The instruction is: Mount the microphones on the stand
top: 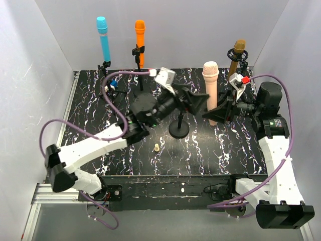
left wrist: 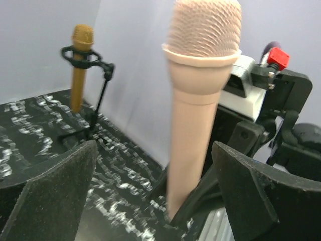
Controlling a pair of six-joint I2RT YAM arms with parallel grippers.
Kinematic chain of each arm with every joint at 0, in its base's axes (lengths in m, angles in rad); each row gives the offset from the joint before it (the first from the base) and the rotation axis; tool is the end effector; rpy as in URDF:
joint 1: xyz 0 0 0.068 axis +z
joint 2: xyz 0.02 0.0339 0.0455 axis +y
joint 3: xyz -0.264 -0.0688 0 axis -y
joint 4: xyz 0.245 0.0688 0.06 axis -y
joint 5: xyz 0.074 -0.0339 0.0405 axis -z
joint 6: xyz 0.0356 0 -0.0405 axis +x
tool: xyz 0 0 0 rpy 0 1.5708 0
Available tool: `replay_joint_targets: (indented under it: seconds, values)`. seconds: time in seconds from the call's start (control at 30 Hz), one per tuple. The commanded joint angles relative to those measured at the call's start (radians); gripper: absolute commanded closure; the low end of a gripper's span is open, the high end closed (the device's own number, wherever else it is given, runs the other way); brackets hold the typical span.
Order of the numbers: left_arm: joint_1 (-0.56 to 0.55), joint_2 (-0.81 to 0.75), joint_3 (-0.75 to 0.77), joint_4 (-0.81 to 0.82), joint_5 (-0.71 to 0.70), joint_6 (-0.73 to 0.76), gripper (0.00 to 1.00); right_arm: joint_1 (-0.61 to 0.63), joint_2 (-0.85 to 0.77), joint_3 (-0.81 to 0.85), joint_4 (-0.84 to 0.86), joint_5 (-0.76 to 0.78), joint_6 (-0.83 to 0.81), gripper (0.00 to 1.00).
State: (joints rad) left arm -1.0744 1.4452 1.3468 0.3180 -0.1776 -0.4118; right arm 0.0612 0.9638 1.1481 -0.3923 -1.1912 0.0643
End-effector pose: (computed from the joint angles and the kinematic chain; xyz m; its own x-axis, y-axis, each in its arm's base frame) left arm 0.1689 -0.2987 0.4348 -0.2185 -0.4238 -0.8790 0.7594 0.4919 -0.4259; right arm 0.1822 0.0443 0.4162 -0.2654 0.0076 -0.9641 -0.9146 0.3144 0.2543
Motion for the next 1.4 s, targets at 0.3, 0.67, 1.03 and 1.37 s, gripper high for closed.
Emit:
replay_joint_targets:
  seconds: [0.3,0.67,1.03,1.37]
  values:
    - [0.467,-0.210,-0.138,-0.513,0.757,0.459,0.02,-0.113,-0.030,-0.093,-0.163,-0.111,-0.426,0.99]
    - [0.475,-0.074,-0.351,0.013,0.819,0.472,0.02,-0.115,-0.040,-0.221,-0.079,-0.165,-0.465,0.99]
    - [0.435,0.018,-0.460,0.404,0.741,0.389,0.02,-0.118,-0.050,-0.298,0.024,-0.191,-0.394,0.99]
    - [0.395,0.106,-0.419,0.463,0.672,0.407,0.02,-0.121,-0.050,-0.300,0.036,-0.199,-0.376,0.99]
